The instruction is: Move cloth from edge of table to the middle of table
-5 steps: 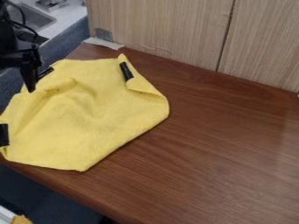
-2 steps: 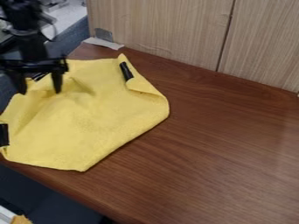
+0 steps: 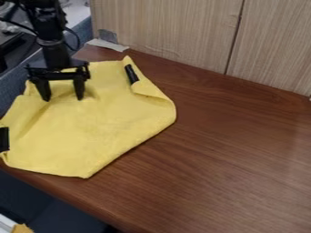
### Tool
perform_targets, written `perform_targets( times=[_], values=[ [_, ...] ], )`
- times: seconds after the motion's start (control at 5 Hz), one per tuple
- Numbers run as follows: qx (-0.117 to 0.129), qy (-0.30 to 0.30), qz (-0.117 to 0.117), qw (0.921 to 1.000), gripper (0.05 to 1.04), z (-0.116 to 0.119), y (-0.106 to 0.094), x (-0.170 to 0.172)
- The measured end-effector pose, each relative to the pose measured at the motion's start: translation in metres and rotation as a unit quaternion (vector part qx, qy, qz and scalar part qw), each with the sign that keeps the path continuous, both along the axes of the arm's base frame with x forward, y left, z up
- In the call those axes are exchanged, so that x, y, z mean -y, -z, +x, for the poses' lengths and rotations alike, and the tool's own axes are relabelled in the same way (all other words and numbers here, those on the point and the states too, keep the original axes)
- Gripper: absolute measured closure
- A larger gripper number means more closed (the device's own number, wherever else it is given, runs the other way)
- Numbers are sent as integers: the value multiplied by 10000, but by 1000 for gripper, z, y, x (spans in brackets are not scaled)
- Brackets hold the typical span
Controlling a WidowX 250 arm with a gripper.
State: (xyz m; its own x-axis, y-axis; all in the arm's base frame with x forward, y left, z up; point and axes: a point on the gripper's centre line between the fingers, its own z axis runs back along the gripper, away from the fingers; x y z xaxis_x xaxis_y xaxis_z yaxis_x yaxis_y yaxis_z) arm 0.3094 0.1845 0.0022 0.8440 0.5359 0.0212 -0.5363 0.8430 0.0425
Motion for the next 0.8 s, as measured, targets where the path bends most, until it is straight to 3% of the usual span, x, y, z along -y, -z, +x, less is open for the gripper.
perform_targets(
  times=[0.6,0.8],
  values=[
    [67,515,20,9987,83,19,4,45],
    [58,1000,4,9950,83,29,3,83]
  ],
)
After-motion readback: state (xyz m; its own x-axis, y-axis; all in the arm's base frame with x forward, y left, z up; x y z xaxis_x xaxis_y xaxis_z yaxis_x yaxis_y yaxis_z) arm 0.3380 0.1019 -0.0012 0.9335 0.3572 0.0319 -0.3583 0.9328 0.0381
